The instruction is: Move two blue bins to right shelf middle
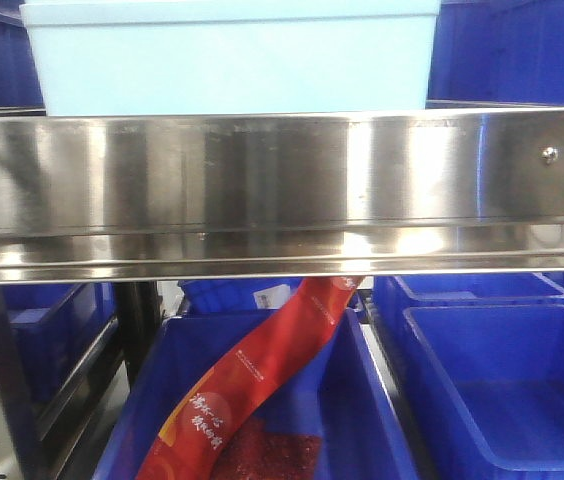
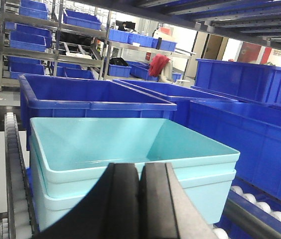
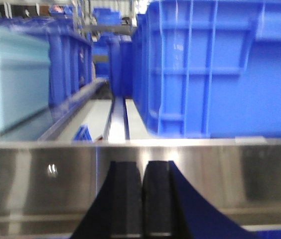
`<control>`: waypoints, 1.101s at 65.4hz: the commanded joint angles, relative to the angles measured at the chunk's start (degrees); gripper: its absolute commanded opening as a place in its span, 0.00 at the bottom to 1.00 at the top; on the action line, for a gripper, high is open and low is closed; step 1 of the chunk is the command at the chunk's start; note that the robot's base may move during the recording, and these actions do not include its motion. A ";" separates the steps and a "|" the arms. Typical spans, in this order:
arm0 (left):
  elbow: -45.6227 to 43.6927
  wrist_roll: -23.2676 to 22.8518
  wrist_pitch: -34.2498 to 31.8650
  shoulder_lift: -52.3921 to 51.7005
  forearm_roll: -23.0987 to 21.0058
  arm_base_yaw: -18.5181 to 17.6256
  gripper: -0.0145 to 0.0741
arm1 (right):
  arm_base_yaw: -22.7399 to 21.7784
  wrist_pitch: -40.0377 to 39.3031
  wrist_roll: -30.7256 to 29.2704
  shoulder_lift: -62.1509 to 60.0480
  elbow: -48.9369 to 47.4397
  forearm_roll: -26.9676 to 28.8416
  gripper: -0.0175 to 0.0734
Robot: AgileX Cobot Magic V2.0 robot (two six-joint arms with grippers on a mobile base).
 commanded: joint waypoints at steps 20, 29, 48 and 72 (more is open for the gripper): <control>0.08 0.21 -1.88 -0.30 -0.13 -0.42 0.04 | 3.06 0.25 -4.16 -0.36 0.48 0.00 0.01; 0.08 0.21 -1.88 -0.30 -0.13 -0.42 0.04 | 3.22 0.25 -4.16 -0.36 0.48 0.00 0.01; 0.08 0.21 -1.88 -0.30 -0.13 -0.42 0.04 | 3.58 0.25 -4.16 -0.36 0.48 0.56 0.01; 0.08 0.21 -1.88 -0.30 -0.13 -0.42 0.04 | 3.58 0.25 -4.16 -0.36 0.48 0.56 0.01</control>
